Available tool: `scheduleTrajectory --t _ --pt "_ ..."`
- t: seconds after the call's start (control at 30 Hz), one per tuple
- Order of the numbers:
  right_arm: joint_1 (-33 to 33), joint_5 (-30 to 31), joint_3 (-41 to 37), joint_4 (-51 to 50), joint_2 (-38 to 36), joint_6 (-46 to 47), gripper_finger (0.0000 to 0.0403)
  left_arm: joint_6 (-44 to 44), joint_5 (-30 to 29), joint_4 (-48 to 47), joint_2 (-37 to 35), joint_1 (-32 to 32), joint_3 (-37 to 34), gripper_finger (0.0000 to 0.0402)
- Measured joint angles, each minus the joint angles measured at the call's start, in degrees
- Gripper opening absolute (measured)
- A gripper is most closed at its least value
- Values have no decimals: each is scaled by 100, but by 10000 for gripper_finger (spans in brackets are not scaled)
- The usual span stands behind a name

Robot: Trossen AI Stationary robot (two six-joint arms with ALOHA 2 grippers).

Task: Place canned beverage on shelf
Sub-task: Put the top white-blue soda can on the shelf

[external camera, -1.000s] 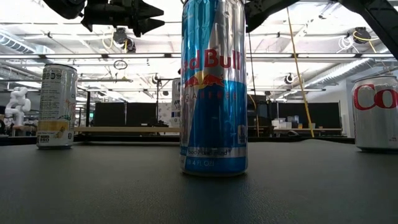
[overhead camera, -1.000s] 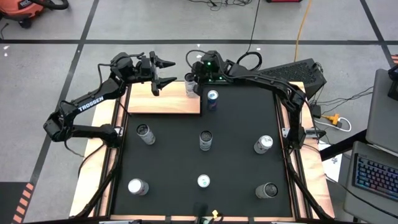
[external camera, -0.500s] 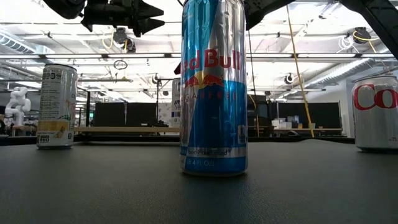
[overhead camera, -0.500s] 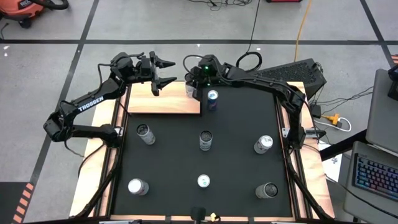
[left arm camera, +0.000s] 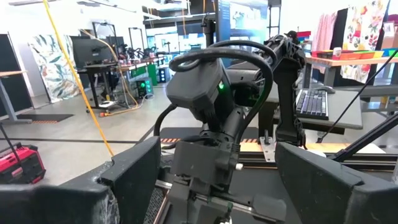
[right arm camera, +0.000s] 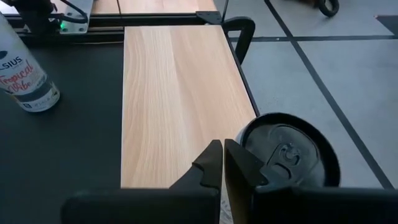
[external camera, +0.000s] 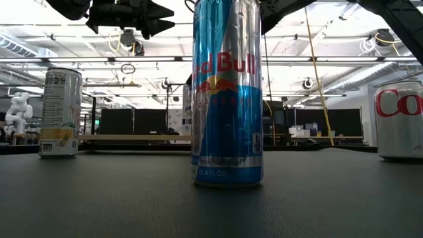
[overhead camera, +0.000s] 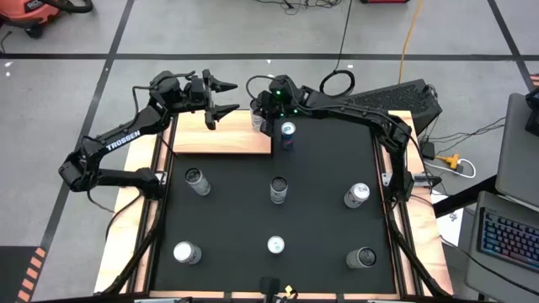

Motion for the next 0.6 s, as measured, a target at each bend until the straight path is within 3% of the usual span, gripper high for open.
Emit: scheduleTrajectory --t 0.6 --pt "-87 11 0 78 0 105 0 0 0 0 0 -2 0 320"
